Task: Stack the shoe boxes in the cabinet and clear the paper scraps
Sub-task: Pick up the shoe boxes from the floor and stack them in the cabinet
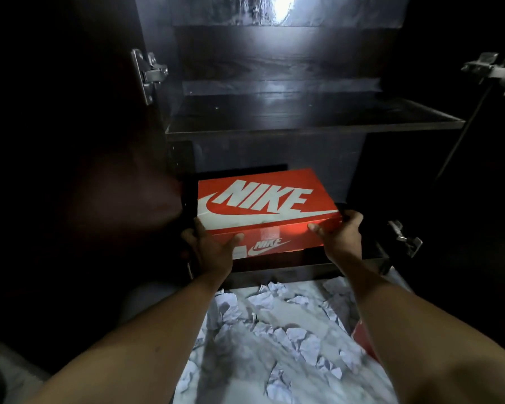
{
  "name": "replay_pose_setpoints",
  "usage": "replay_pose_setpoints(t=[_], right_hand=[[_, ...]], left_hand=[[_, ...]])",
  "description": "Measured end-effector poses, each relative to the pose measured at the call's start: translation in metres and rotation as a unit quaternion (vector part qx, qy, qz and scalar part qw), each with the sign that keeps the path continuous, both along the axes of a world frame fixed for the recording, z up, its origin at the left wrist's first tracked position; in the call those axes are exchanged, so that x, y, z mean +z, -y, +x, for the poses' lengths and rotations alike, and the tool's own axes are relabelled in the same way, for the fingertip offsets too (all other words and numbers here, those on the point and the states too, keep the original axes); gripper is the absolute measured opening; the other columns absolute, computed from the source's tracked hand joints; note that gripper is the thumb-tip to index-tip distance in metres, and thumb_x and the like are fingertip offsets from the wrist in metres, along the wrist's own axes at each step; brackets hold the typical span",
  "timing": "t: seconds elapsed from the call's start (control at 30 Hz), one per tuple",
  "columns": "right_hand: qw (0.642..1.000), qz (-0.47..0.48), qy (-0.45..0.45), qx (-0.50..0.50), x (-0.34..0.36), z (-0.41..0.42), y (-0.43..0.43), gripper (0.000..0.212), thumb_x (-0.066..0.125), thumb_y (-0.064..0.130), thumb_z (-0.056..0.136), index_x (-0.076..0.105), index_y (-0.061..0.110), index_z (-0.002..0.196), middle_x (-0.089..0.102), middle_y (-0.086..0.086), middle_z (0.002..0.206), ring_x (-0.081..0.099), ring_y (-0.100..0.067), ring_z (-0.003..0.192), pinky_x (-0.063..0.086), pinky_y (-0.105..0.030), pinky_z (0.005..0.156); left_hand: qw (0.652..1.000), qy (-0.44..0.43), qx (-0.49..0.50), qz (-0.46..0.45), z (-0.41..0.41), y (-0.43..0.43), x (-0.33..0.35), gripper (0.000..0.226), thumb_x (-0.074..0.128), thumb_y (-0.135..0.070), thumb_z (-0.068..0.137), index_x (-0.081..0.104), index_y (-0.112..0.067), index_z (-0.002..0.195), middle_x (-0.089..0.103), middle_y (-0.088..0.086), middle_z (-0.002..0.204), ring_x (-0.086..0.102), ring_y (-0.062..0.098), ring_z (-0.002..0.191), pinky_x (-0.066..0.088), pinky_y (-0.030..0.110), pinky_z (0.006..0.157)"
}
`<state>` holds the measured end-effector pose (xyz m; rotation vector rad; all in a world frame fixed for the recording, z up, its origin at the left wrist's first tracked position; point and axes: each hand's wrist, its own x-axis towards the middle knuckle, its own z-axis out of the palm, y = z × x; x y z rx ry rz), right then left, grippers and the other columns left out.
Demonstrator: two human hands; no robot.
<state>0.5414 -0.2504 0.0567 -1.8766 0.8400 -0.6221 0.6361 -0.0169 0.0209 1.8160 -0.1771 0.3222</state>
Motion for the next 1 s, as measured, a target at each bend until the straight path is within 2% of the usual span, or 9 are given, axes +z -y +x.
replay_pose_setpoints(t=[0.07,0.13,0.23,0.27,0.33,0.47,0.7,0.87,1.0], right_hand=[[1.000,-0.011,0.003,0.012,-0.003,0.004,-0.001,0.073,0.084,0.026,0.077,0.035,0.012,0.129,0.061,-0.014,0.128,0.060,-0.032,0.116,0.037,-0.025,0.082],[0.999,-0.020,0.000,0.031,-0.008,0.014,-0.002,0.072,0.086,0.023,0.074,0.035,0.016,0.125,0.060,-0.011,0.127,0.060,-0.030,0.116,0.042,-0.027,0.086],[0.999,-0.030,0.011,0.040,-0.014,0.030,-0.003,0.082,0.086,0.014,0.066,0.036,0.022,0.130,0.051,-0.008,0.131,0.056,-0.028,0.120,0.049,-0.044,0.100],[0.998,-0.035,0.009,0.050,-0.015,0.035,-0.003,0.090,0.085,0.010,0.065,0.034,0.021,0.138,0.048,-0.009,0.136,0.052,-0.027,0.124,0.046,-0.046,0.105],[0.997,-0.036,0.010,0.067,-0.015,0.045,-0.002,0.101,0.084,0.007,0.066,0.029,0.023,0.148,0.043,-0.009,0.142,0.046,-0.026,0.130,0.042,-0.047,0.110],[0.996,-0.015,0.028,0.082,-0.013,0.058,0.000,0.093,0.080,0.006,0.062,0.036,0.038,0.139,0.049,-0.005,0.138,0.052,-0.024,0.125,0.048,-0.055,0.102],[0.995,-0.027,0.028,0.089,-0.018,0.071,0.001,0.097,0.080,0.017,0.072,0.024,0.030,0.151,0.041,-0.010,0.143,0.046,-0.034,0.132,0.043,-0.060,0.105],[0.993,-0.049,0.000,0.108,-0.017,0.084,-0.001,0.110,0.079,0.019,0.078,0.004,0.026,0.158,0.030,-0.014,0.151,0.035,-0.037,0.139,0.035,-0.058,0.111],[0.991,-0.036,0.004,0.129,-0.013,0.095,-0.006,0.113,0.082,0.024,0.075,0.004,0.025,0.158,0.029,-0.011,0.152,0.028,-0.035,0.142,0.033,-0.058,0.112]], left_hand=[[0.999,0.023,0.045,0.002,0.003,0.003,-0.002,0.120,0.058,-0.090,0.056,0.038,-0.003,0.137,0.040,0.020,0.132,0.040,0.015,0.116,0.040,0.030,0.089],[0.996,0.045,0.079,0.005,0.011,0.004,-0.007,0.115,0.048,-0.092,0.064,0.041,0.003,0.129,0.046,0.023,0.127,0.050,0.024,0.113,0.046,0.034,0.088],[0.993,0.026,0.088,0.079,0.017,0.008,-0.005,0.074,0.071,-0.045,0.086,0.042,0.000,0.138,0.042,0.024,0.139,0.049,0.040,0.126,0.050,0.054,0.099],[0.989,0.026,0.092,0.110,0.018,0.009,-0.006,0.070,0.076,-0.024,0.085,0.041,-0.001,0.142,0.037,0.024,0.144,0.043,0.042,0.132,0.046,0.056,0.104],[0.979,0.037,0.102,0.170,0.021,0.010,-0.008,0.077,0.076,-0.008,0.082,0.037,-0.004,0.149,0.031,0.025,0.149,0.034,0.043,0.136,0.039,0.055,0.109],[0.962,0.020,0.119,0.244,0.026,0.012,-0.012,0.087,0.075,-0.015,0.082,0.028,-0.013,0.155,0.029,0.024,0.148,0.032,0.044,0.134,0.036,0.055,0.108],[0.969,0.104,0.082,0.208,0.040,0.008,-0.022,0.081,0.066,-0.006,0.086,0.025,-0.009,0.155,0.024,0.020,0.151,0.041,0.042,0.133,0.048,0.051,0.104],[0.946,-0.023,0.050,0.320,0.055,0.015,-0.008,0.087,0.063,-0.039,0.094,0.010,-0.018,0.159,0.004,0.012,0.165,0.026,0.044,0.143,0.031,0.058,0.114],[0.937,-0.091,0.022,0.338,0.080,0.015,0.008,0.090,0.061,-0.031,0.095,-0.001,-0.021,0.159,-0.007,0.008,0.166,0.014,0.039,0.150,0.024,0.051,0.120]])
